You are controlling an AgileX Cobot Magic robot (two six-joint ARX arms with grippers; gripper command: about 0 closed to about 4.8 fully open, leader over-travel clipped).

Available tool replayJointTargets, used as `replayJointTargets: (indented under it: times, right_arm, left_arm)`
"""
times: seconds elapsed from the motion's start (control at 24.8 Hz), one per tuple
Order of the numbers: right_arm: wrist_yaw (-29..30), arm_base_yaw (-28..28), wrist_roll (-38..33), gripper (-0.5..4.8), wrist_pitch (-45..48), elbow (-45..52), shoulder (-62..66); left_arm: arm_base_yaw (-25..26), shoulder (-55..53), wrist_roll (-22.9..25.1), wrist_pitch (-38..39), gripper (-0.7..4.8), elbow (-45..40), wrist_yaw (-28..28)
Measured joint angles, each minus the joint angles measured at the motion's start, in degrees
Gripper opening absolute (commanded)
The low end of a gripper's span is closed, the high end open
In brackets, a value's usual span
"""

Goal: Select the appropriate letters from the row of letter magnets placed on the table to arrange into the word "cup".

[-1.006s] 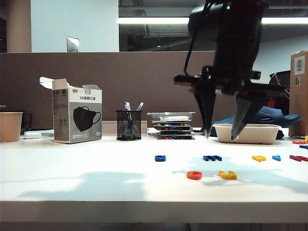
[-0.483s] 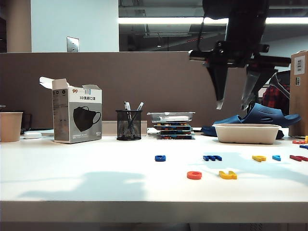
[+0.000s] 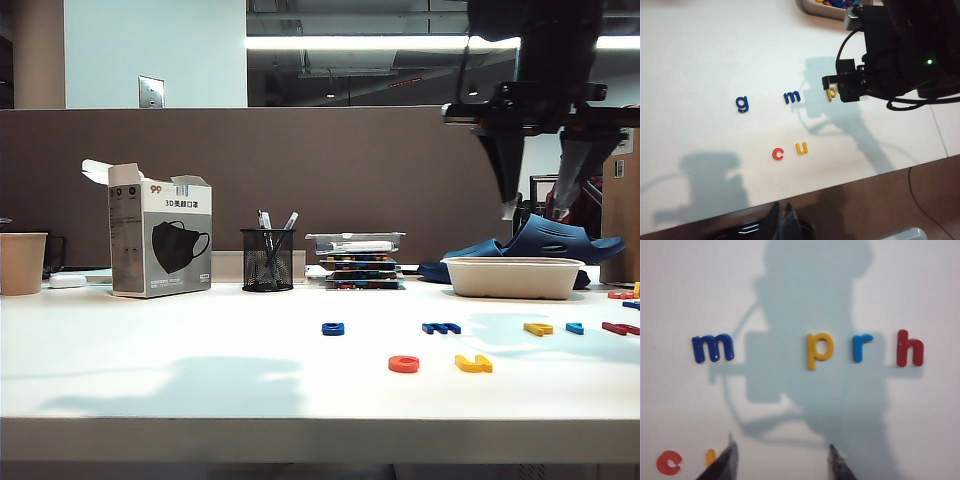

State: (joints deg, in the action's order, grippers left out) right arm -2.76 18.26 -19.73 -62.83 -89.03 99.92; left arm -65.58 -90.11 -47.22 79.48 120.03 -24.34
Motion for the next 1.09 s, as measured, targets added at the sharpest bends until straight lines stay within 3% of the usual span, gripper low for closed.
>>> replayJointTargets:
  times: [0.76, 1.09]
  right_arm:
    - [3.06, -4.44, 5.27, 2.25, 1.90, -0.15, 6.78]
    - [7.58, -6.91, 7.52, 2.25, 2.73, -0.15, 8.74]
  left_arm:
    - [0.00, 0.00, 0.00, 0.00, -0.05, 0.00, 0.02]
    - [0.00, -0.02, 0.00, -0.17, -0.05, 0.00, 0.02]
